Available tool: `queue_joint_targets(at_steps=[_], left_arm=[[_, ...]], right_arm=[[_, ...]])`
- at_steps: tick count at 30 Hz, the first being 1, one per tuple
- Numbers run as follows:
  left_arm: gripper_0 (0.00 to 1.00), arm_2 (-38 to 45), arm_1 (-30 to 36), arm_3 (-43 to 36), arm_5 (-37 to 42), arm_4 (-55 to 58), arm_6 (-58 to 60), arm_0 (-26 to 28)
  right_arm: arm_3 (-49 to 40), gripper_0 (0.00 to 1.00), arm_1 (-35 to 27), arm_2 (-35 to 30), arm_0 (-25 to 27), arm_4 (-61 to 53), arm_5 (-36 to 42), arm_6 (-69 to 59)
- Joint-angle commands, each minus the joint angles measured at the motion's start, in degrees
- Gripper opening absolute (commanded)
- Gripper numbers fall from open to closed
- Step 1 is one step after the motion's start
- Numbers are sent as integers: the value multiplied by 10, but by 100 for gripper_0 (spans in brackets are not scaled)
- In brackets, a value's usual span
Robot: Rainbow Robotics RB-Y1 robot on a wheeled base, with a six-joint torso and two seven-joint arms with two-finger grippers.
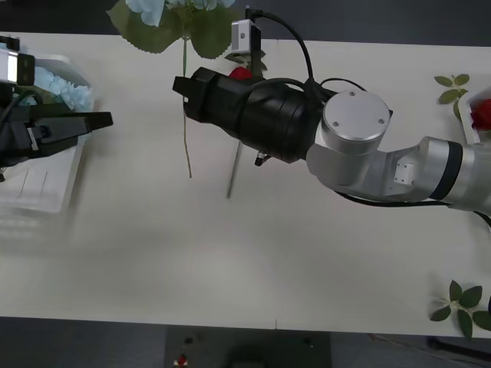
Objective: Put the red flowers into the right box and the blue flowers into the left box
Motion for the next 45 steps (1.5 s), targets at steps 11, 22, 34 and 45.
queue_joint_targets(at_steps=[11,22,34,45], left_arm=[[89,-140,-2,-133,-201,7,-34,-30],[88,-185,-3,-195,-278,9,-34,-32],[0,-225,-3,-254,-379,9,-40,-34],[0,-226,-2,-257,-387,9,-40,-36]], right_arm=[[-2,0,3,-25,-11,-10,15,3],[-2,0,0,-25,-14,-10,20,2],[-2,0,-2,-25,-14,-10,20,2],[-2,0,-30,-25,-14,-7,36,-9]])
